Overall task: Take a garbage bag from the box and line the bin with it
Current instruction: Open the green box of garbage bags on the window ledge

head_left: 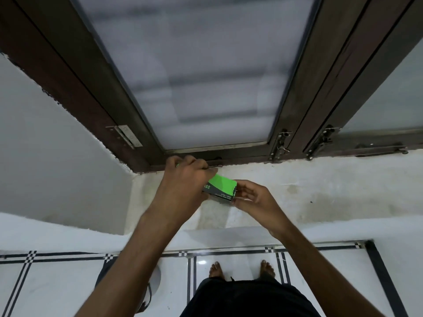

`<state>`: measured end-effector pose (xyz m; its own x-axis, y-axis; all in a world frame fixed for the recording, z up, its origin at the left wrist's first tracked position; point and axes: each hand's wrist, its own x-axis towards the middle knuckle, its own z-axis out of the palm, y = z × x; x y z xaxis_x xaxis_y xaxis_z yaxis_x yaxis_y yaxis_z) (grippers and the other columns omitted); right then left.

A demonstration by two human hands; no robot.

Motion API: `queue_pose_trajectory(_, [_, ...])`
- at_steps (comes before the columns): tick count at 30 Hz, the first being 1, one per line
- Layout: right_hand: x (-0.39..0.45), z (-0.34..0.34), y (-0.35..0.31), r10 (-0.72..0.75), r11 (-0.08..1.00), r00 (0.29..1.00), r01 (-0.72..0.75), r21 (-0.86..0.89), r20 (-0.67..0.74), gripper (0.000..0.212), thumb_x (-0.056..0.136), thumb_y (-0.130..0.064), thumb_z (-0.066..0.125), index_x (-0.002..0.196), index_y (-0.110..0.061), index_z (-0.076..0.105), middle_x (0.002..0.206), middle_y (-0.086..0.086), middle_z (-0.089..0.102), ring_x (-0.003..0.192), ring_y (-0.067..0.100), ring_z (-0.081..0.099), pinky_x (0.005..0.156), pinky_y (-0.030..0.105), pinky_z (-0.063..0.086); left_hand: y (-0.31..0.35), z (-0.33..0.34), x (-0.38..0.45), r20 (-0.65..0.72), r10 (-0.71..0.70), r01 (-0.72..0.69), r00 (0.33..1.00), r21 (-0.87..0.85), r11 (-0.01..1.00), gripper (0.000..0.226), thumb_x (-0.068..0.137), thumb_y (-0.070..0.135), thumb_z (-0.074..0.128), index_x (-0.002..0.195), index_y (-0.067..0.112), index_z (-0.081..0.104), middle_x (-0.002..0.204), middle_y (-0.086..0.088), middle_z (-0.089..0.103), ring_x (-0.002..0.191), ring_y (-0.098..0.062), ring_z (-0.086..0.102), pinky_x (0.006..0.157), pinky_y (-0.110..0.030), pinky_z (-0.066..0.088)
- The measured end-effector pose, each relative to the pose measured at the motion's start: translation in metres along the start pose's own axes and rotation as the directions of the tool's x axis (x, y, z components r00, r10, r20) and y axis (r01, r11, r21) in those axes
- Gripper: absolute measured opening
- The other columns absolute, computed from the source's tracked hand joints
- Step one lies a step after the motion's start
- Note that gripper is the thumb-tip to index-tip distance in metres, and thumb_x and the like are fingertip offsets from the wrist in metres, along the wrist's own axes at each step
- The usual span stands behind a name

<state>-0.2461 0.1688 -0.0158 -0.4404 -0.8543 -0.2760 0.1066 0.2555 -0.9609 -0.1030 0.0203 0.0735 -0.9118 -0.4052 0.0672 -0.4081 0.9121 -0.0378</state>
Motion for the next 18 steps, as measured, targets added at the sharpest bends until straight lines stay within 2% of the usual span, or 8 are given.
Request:
queue_pose_trajectory(6, [-0.007, -0.016, -0.003, -0.005, 0.996, 0.997, -0.002, 0.090, 0.073, 0.045, 0.082, 0.000, 0.074, 0.117, -0.026, 0.066, 0.108, -0.005, 0.075, 0.104, 0.010, 0.069, 0.085, 0.020, 0.053, 0.017, -0.005, 0.002, 0.015, -0.061, 0.062, 0.998, -0.010, 0.998, 0.062, 0.064, 0.035, 0.089, 0.122, 0.028, 0.069, 0.115, 0.003, 0.072, 0.109, -0.027, 0.064, 0.091, -0.047, 0.042])
queue_pose_trajectory(10, [-0.008, -0.026, -0.004, 0.010, 0.978, 0.996, -0.027, 0.208, 0.084, 0.049, 0.081, 0.001, 0.074, 0.125, -0.018, 0.063, 0.109, -0.001, 0.076, 0.104, 0.015, 0.071, 0.085, 0.023, 0.055, 0.024, -0.005, 0.003, 0.028, -0.111, 0.113, 0.993, -0.085, 0.990, 0.063, 0.061, 0.030, 0.091, 0.121, 0.026, 0.070, 0.115, 0.000, 0.073, 0.107, -0.031, 0.065, 0.088, -0.048, 0.045])
queue_pose_trajectory(12, [-0.007, -0.029, -0.004, 0.021, 0.975, 0.997, -0.037, 0.217, 0.072, 0.045, 0.081, 0.002, 0.074, 0.118, -0.020, 0.064, 0.103, 0.001, 0.077, 0.097, 0.015, 0.072, 0.083, 0.025, 0.057, 0.025, -0.002, 0.002, 0.016, -0.123, 0.124, 0.992, -0.113, 0.986, 0.065, 0.059, 0.030, 0.093, 0.119, 0.026, 0.070, 0.112, 0.001, 0.073, 0.104, -0.032, 0.066, 0.086, -0.047, 0.046])
queue_pose_trajectory(15, [-0.005, -0.033, -0.004, 0.024, 0.985, 0.997, -0.035, 0.169, 0.072, 0.038, 0.080, 0.003, 0.075, 0.109, -0.020, 0.067, 0.095, 0.004, 0.076, 0.088, 0.017, 0.072, 0.082, 0.029, 0.059, 0.025, 0.005, -0.002, 0.009, -0.135, 0.134, 0.991, -0.167, 0.977, 0.064, 0.060, 0.031, 0.092, 0.120, 0.027, 0.069, 0.114, 0.003, 0.072, 0.108, -0.029, 0.065, 0.088, -0.045, 0.047])
queue_pose_trajectory(18, [-0.007, -0.049, -0.003, 0.015, 1.000, 1.000, -0.015, -0.006, 0.010, 0.032, 0.081, -0.001, 0.075, 0.107, -0.018, 0.070, 0.098, 0.005, 0.074, 0.090, 0.016, 0.070, 0.078, 0.021, 0.056, 0.012, 0.021, -0.014, -0.013, -0.207, 0.198, 0.978, -0.241, 0.950, 0.062, 0.063, 0.029, 0.091, 0.120, 0.026, 0.068, 0.116, 0.001, 0.071, 0.109, -0.029, 0.065, 0.088, -0.043, 0.050])
